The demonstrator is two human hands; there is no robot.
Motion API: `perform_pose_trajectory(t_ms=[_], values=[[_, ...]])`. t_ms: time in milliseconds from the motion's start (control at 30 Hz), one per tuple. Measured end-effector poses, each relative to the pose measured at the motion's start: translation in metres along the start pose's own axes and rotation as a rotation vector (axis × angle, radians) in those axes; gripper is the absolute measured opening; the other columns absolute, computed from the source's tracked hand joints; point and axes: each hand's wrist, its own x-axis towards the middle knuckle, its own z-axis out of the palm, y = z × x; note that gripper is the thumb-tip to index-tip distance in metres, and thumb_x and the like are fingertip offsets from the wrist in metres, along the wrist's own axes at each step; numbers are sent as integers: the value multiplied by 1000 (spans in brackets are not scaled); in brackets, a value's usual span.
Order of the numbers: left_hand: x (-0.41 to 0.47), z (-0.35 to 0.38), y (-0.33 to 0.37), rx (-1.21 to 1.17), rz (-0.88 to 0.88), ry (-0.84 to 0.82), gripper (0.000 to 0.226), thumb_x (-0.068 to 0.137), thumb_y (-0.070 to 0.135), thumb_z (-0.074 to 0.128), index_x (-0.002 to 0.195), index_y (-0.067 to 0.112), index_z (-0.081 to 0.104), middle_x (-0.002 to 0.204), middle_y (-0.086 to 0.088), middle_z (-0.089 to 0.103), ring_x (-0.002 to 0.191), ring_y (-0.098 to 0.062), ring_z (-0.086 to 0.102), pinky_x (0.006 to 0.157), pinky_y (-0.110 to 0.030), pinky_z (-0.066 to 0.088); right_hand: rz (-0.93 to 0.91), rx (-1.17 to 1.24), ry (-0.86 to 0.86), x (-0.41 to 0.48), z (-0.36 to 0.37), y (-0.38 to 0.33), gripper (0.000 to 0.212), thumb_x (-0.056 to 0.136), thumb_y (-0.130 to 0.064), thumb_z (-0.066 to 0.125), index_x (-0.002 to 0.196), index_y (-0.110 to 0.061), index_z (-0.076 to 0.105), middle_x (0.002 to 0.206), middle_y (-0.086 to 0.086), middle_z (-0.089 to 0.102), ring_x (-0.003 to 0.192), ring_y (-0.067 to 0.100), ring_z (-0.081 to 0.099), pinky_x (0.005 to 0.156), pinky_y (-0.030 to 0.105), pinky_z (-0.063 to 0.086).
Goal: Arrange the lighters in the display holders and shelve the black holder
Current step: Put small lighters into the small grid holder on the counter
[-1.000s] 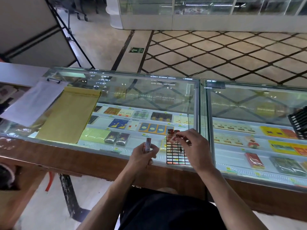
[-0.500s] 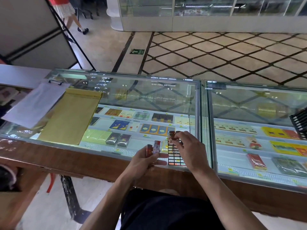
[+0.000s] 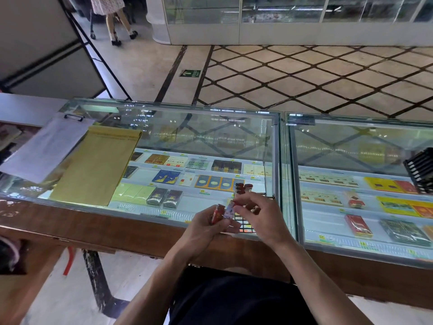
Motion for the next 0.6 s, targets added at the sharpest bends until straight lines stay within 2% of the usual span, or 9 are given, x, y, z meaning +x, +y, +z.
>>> perform_pose_trajectory(t_ms=[67,133,233,333,400,500,600], values=[[1,5,0,22,-2,6,22,103,9,62,122,-3,62,112,-22,76,108,-38,74,90,-46,61,40,82,5,-1,-5,3,16,91,-12,81,102,-24,79,95,-15,77,90,8,72,79,16,52],[4,7,0,16,-28,61,19,106,10,57,121,0,62,110,-19,77,103,-37,75,84,-44,62,66,116,80,-1,-13,8,16,92,-9,79,101,-23,78,93,-14,77,87,9,72,76,18,52],[7,3,3,54,-82,157,20,110,14,48,122,5,62,101,-14,79,82,-30,76,66,-31,57,2,-95,195,4,-27,17,15,94,-10,77,102,-23,74,97,-15,74,86,8,70,74,18,52],[10,-2,3,89,-96,178,23,112,20,43,121,9,62,86,-12,71,57,-21,55,55,-24,40,-80,-268,221,7,-33,24,14,96,-14,74,104,-23,69,104,-14,68,85,5,68,73,22,55],[12,-1,3,76,-114,179,21,112,21,44,121,8,58,80,-11,63,53,-15,43,53,-24,33,-121,-357,216,10,-31,26,14,98,-17,72,107,-25,66,106,-15,65,85,4,67,72,28,59],[14,1,5,61,-153,201,12,104,12,50,115,8,49,72,-6,59,51,-13,39,52,-26,29,-167,-443,195,13,-25,28,15,98,-20,71,110,-28,64,109,-16,63,87,8,67,71,36,61],[13,3,7,79,-176,186,22,93,6,54,114,4,48,63,0,54,53,-16,38,53,-29,27,-177,-470,195,16,-24,28,15,99,-23,69,111,-28,63,110,-15,63,88,9,68,71,39,62]])
